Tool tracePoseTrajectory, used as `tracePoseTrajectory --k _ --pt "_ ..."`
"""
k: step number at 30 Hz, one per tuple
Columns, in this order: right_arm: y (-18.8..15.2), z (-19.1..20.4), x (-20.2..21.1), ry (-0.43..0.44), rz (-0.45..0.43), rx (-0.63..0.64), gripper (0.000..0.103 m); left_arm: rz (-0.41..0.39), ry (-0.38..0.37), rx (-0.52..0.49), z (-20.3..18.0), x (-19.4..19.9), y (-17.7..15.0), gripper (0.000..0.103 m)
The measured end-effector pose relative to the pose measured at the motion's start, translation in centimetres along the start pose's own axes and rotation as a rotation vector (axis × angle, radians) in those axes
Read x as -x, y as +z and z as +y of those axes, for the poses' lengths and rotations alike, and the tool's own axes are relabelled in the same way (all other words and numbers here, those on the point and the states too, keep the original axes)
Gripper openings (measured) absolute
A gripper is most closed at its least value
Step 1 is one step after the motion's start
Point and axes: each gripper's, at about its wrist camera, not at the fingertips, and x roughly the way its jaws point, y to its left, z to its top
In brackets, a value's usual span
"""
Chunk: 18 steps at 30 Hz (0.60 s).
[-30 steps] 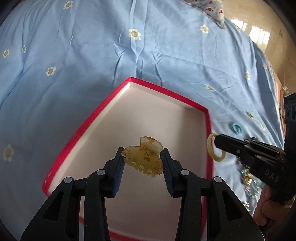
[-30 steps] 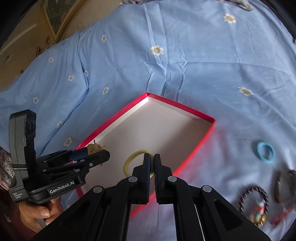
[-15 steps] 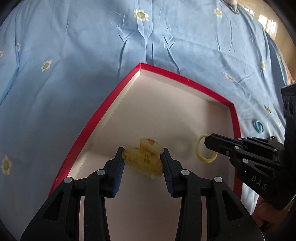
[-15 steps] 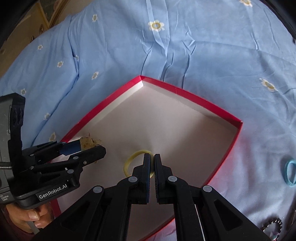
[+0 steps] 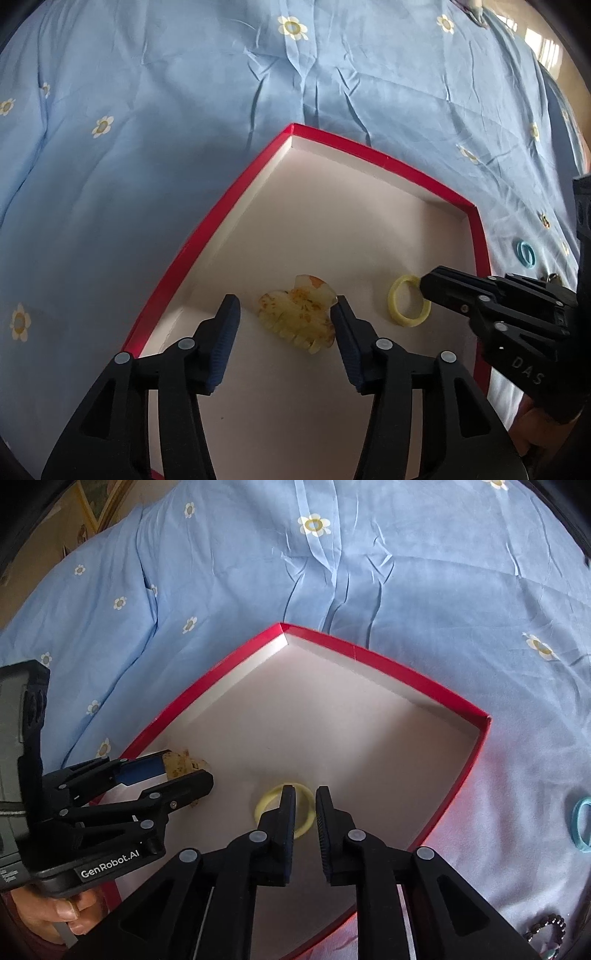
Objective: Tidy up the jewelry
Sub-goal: 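Carry both items into the box lid and open both grippers, then move both grippers back over the remaining jewelry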
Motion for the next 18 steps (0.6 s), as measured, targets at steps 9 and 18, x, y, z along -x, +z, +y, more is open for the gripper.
tracePoseTrajectory --k 9,18 --pt "-1.2 -0.7 4.3 0.006 -0.069 -0.049 0.036 -0.074 -0.031 0.060 0.1 3.5 -1.2 0.061" --pt "-5.0 -3.3 10.1 -0.031 -0.137 -0.137 0.041 -0.081 -0.111 0.067 -2.4 6.0 -3.0 0.062"
